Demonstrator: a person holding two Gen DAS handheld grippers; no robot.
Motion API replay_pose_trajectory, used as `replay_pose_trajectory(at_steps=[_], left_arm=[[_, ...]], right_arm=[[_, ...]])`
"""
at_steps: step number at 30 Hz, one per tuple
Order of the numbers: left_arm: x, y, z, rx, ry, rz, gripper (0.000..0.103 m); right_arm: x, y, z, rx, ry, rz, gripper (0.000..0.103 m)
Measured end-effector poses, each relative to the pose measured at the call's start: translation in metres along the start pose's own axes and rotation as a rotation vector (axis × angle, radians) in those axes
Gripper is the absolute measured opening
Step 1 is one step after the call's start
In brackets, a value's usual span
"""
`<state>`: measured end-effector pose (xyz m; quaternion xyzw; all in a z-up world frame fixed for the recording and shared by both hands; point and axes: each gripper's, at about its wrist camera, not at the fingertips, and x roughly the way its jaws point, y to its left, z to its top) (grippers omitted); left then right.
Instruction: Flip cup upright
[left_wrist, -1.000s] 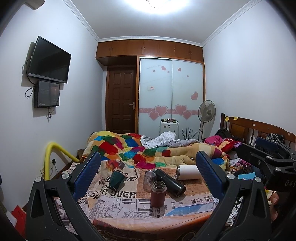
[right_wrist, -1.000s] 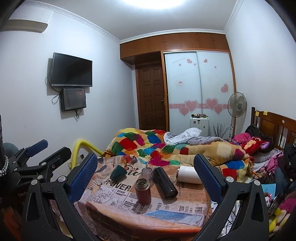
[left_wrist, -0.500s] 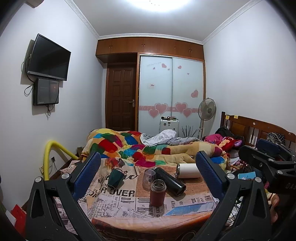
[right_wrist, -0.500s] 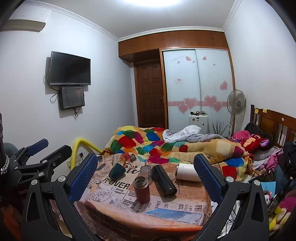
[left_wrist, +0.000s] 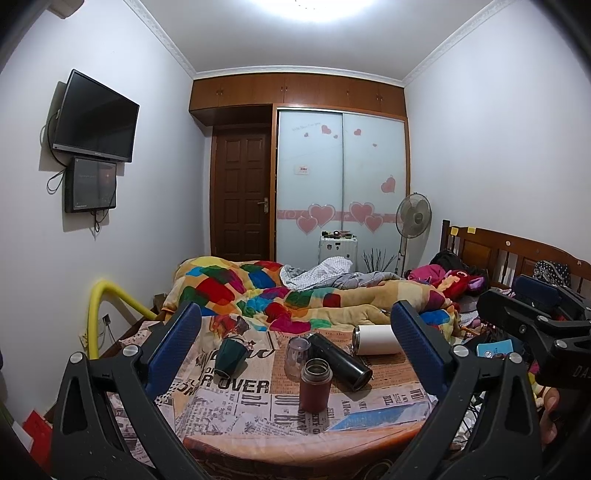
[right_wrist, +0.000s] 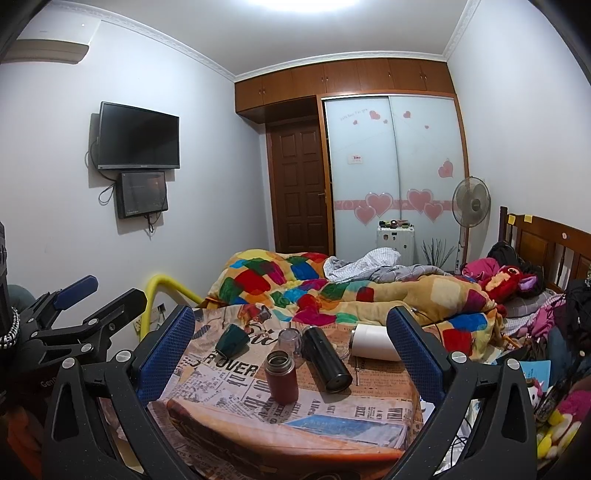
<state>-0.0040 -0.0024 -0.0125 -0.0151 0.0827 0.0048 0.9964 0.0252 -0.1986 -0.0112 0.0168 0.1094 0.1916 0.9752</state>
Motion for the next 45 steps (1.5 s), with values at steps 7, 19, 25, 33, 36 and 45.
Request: replay_pose_trajectory(at_steps=[7, 19, 25, 33, 36, 45], left_arm=[[0.0002, -0.0010, 0.0004, 0.000, 0.001, -0.001, 0.103], [0.0034, -0.0036, 0.0016, 0.000, -0.001, -0.006, 0.103], [0.0039, -0.0044, 0.0019, -0.003, 0.007, -0.011, 0.103], [0.0029, -0.0031, 0.0052, 0.002, 0.005, -0.024, 0.103], [0.0000, -0.0010, 0.0059, 0.007, 0.001, -0.028, 0.103], [-0.0007, 0.0029, 0.0061, 0.003, 0.003, -0.033, 0.103]], right_arm=[[0.0001, -0.0004, 0.0003, 0.001, 0.001, 0.001, 0.103], [0.0000, -0.0003, 0.0010, 0.000, 0.001, -0.001, 0.103], [0.0002, -0.0005, 0.0009, -0.003, 0.003, -0.002, 0.103], [0.0002, -0.0024, 0.0008, -0.003, 0.004, -0.003, 0.103], [0.0005, -0.0021, 0.0007, -0.003, 0.003, -0.002, 0.103], [0.0004, -0.0047, 0.0003, -0.005, 0.008, -0.003, 0.103]])
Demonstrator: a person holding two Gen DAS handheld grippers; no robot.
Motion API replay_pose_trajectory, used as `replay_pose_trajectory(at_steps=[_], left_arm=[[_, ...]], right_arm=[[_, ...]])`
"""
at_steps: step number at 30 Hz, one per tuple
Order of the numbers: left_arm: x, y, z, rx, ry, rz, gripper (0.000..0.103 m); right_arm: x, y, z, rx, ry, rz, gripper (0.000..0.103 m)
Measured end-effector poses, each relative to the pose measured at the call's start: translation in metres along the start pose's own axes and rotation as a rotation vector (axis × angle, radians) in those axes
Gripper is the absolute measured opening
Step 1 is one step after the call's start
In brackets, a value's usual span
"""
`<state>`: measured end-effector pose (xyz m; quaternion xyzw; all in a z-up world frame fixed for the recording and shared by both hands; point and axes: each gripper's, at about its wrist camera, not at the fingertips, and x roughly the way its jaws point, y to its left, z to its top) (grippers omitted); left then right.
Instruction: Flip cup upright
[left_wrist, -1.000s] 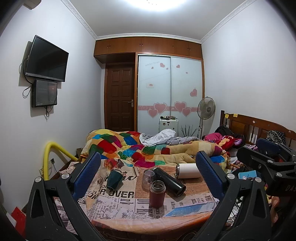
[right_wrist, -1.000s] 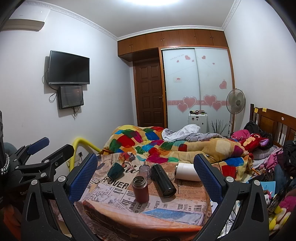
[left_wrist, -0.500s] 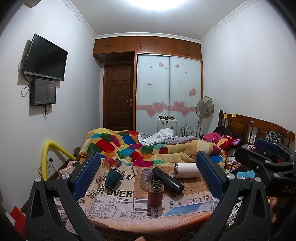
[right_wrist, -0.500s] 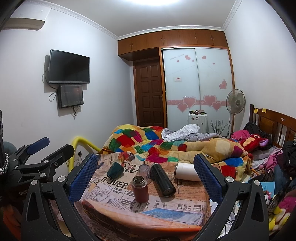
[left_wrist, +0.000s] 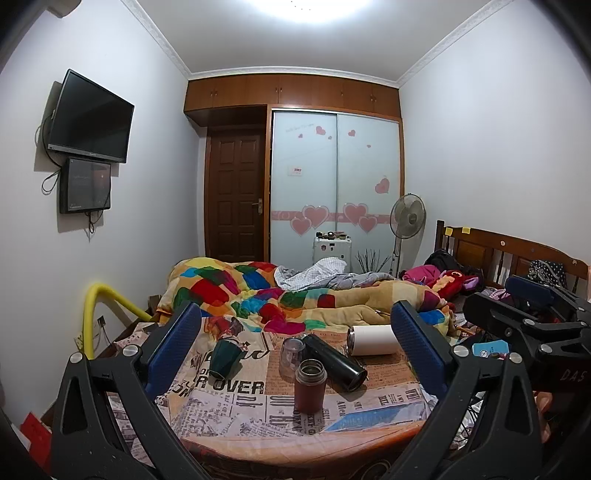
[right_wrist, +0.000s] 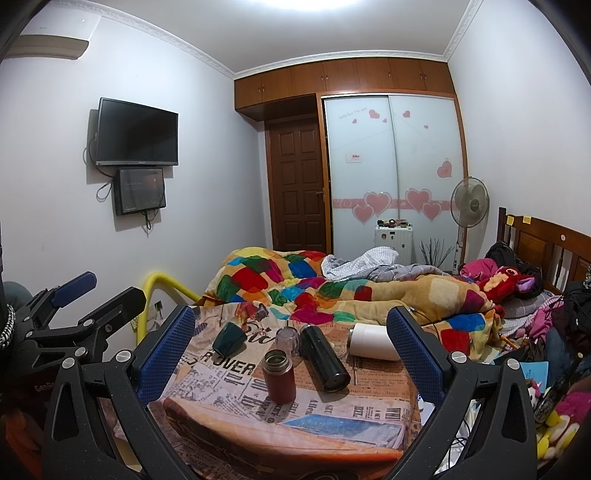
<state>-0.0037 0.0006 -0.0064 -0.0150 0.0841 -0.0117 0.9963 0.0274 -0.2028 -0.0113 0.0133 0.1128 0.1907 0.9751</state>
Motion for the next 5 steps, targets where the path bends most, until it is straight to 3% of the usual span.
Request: replay_pose_trajectory(at_steps=[5], left_arm=[[0.0011, 0.0054, -0.0019, -0.002, 0.004, 0.001, 0.103]], right_arm=[[0.0014, -0.0023, -0.0017, -0.005, 0.008, 0.000, 0.103]])
